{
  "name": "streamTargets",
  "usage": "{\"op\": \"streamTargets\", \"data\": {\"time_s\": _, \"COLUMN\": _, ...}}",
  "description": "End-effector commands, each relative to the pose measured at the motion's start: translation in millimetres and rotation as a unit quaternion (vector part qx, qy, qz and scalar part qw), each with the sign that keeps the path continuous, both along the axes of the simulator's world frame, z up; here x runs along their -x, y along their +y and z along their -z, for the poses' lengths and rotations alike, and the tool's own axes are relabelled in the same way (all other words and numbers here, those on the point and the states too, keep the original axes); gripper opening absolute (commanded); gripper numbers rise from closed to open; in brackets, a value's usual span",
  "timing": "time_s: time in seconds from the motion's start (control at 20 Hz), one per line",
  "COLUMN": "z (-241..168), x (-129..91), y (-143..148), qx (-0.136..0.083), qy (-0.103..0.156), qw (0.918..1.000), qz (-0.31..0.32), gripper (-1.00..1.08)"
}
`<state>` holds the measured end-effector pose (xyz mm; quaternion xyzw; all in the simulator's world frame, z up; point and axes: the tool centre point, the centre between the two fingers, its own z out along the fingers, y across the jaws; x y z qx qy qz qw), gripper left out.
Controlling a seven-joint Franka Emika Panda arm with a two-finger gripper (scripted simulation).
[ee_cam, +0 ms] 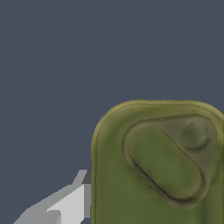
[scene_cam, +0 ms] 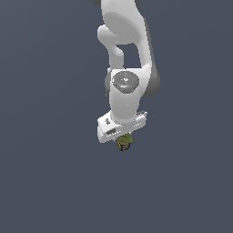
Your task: Pick up the object and move it to a goal position.
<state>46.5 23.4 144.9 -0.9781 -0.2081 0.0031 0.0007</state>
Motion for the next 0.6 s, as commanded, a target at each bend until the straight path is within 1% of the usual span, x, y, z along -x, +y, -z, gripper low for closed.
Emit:
{"op": "streamTargets", "data": {"time_s": 0.0, "z": -30, "x": -2, "y": -12, "qx": 0.0, "qy": -0.003, "qw": 1.0, "qz": 0.0, "gripper": -1.0}}
{"op": "streamTargets", "data": {"time_s": 0.55, "z": -150, "x": -9, "y": -65, "qx": -0.001, "qy": -0.003, "qw": 1.0, "qz": 0.0, "gripper": -1.0}}
